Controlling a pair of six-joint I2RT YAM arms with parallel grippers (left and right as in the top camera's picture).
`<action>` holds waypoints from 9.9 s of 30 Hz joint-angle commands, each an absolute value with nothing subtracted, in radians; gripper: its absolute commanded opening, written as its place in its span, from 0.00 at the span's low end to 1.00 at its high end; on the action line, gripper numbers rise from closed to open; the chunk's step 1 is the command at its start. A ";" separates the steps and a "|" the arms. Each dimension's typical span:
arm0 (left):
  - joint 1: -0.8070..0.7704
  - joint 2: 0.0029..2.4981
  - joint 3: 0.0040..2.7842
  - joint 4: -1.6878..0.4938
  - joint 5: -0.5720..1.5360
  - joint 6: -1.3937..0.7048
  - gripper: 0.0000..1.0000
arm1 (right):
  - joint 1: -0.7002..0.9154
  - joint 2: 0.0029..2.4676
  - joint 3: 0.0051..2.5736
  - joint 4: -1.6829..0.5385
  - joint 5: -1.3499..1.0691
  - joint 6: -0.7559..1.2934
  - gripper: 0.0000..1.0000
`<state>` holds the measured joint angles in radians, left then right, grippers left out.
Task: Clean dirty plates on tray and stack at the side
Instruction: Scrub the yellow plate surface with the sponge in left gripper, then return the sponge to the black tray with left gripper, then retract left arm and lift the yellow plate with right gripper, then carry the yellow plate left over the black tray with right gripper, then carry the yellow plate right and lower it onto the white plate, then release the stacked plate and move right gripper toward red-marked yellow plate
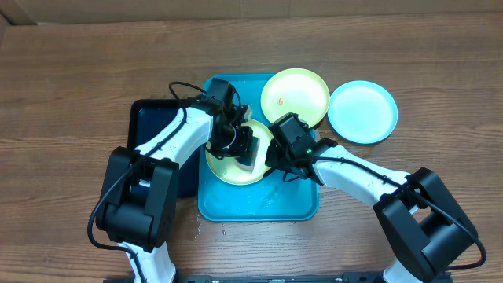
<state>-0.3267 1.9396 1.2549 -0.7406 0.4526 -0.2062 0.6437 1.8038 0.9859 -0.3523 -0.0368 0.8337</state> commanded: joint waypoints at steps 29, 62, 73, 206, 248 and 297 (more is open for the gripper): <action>-0.342 2.023 1.311 -0.786 0.328 -0.202 0.04 | 0.651 1.810 0.975 -0.345 -0.046 0.830 0.04; -0.109 1.552 1.085 -0.854 -0.219 -0.382 0.04 | 0.651 1.810 0.975 -0.346 -0.046 0.830 0.04; -0.109 1.566 0.904 -0.709 -0.209 -0.371 0.04 | 0.651 1.810 0.975 -0.345 -0.046 0.830 0.04; -0.109 0.856 1.457 -1.205 -0.160 -0.318 1.00 | 1.038 1.943 1.337 0.991 0.680 -0.676 0.04; -0.109 0.856 1.457 -1.205 -0.160 -0.318 1.00 | 0.634 1.523 1.336 -0.312 0.348 0.596 0.04; -0.109 0.856 1.457 -1.205 -0.160 -0.318 1.00 | -0.126 1.813 1.262 -0.862 0.110 0.640 0.04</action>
<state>-0.1047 0.8585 1.4410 -1.2064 -0.1474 -0.3222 -0.1310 1.8114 1.2659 -0.8722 0.1268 0.6395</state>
